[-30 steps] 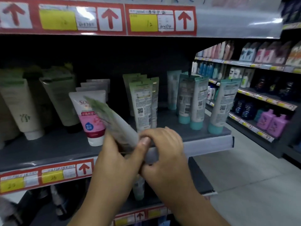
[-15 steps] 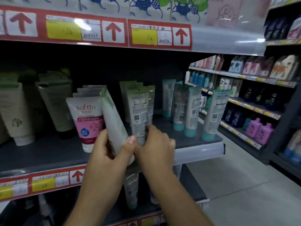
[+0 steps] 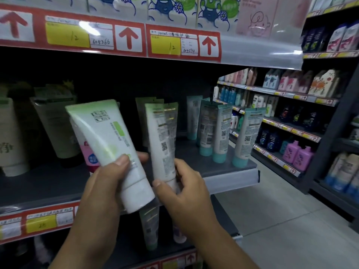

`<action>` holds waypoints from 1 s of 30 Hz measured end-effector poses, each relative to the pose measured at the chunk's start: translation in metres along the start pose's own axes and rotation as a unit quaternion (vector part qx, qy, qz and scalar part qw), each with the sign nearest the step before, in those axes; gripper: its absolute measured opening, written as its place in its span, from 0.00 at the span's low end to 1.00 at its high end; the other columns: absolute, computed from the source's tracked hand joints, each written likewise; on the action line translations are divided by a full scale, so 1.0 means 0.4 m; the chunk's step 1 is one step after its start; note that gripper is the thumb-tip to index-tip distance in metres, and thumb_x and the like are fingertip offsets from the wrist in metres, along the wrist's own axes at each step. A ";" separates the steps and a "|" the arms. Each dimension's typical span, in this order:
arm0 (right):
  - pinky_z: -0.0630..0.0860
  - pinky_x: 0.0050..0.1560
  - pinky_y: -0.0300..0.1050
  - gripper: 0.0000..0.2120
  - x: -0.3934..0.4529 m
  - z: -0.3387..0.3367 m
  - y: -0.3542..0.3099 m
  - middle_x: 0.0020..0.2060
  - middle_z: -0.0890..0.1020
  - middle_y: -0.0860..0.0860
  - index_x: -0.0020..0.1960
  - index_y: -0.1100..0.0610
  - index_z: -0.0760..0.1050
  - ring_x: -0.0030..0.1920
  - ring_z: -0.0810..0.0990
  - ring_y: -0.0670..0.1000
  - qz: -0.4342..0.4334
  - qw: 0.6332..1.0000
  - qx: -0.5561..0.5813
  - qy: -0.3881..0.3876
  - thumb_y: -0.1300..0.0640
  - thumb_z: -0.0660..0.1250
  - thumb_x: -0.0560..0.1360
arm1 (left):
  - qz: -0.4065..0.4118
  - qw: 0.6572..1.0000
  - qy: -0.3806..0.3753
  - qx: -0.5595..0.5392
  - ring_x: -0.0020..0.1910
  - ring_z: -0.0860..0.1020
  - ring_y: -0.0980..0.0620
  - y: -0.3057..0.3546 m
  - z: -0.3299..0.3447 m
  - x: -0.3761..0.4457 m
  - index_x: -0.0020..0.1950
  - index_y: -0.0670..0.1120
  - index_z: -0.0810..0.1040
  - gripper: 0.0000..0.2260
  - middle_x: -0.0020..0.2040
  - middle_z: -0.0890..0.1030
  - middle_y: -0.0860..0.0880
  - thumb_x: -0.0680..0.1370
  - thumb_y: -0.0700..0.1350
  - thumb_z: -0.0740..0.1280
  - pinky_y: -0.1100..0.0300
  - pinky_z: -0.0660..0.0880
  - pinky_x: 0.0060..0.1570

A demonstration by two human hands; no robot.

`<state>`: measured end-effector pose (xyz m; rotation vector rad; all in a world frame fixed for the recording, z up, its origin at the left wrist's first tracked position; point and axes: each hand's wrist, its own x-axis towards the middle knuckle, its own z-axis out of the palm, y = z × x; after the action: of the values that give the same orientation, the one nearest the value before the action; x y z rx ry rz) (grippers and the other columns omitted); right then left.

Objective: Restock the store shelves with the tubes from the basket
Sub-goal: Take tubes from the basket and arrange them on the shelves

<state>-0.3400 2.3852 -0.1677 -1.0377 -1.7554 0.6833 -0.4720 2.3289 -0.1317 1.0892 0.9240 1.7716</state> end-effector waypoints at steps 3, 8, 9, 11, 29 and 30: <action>0.77 0.51 0.54 0.19 -0.014 0.002 -0.022 0.47 0.81 0.45 0.57 0.42 0.73 0.53 0.77 0.49 -0.010 1.000 -0.001 -0.027 0.36 0.65 0.69 | -0.021 0.996 -0.068 -0.056 0.41 0.86 0.48 0.027 0.011 -0.023 0.39 0.48 0.86 0.12 0.43 0.86 0.44 0.67 0.54 0.68 0.59 0.80 0.34; 0.75 0.52 0.50 0.25 -0.034 -0.014 -0.055 0.46 0.74 0.39 0.59 0.39 0.71 0.51 0.74 0.44 -0.050 0.994 -0.064 -0.067 0.32 0.68 0.65 | -0.037 0.994 -0.079 -0.063 0.47 0.85 0.46 0.043 0.009 -0.026 0.45 0.46 0.86 0.19 0.49 0.86 0.43 0.60 0.56 0.74 0.56 0.82 0.38; 0.74 0.55 0.47 0.24 -0.032 -0.021 -0.061 0.48 0.75 0.38 0.58 0.40 0.73 0.53 0.74 0.42 -0.056 0.992 -0.067 -0.087 0.33 0.67 0.66 | -0.038 0.995 -0.060 -0.070 0.48 0.85 0.46 0.042 0.006 -0.024 0.45 0.46 0.86 0.19 0.50 0.85 0.42 0.61 0.57 0.71 0.55 0.82 0.38; 0.73 0.56 0.42 0.19 -0.017 -0.034 -0.061 0.48 0.77 0.38 0.54 0.42 0.78 0.55 0.74 0.41 -0.067 0.994 -0.038 -0.081 0.34 0.64 0.68 | -0.035 0.996 -0.025 -0.075 0.52 0.84 0.45 0.047 0.004 -0.020 0.44 0.46 0.85 0.21 0.53 0.85 0.41 0.62 0.59 0.67 0.53 0.82 0.40; 0.79 0.48 0.46 0.18 0.140 -0.020 -0.058 0.48 0.84 0.45 0.55 0.48 0.77 0.48 0.81 0.47 0.072 0.992 -0.083 0.060 0.41 0.72 0.70 | -0.016 0.996 -0.010 -0.083 0.57 0.81 0.43 0.067 -0.010 -0.025 0.38 0.48 0.85 0.18 0.53 0.85 0.41 0.72 0.56 0.59 0.53 0.80 0.50; 0.78 0.45 0.46 0.15 0.094 -0.029 -0.085 0.46 0.83 0.43 0.53 0.46 0.76 0.45 0.81 0.44 0.055 0.994 -0.074 0.057 0.41 0.72 0.71 | -0.013 0.996 -0.025 -0.090 0.56 0.82 0.44 0.076 -0.008 -0.036 0.39 0.48 0.85 0.18 0.53 0.85 0.41 0.72 0.56 0.59 0.55 0.82 0.47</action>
<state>-0.3481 2.4017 -0.1190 -1.2581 -1.6779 0.5559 -0.4792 2.3037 -0.1104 0.9960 0.7293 1.7619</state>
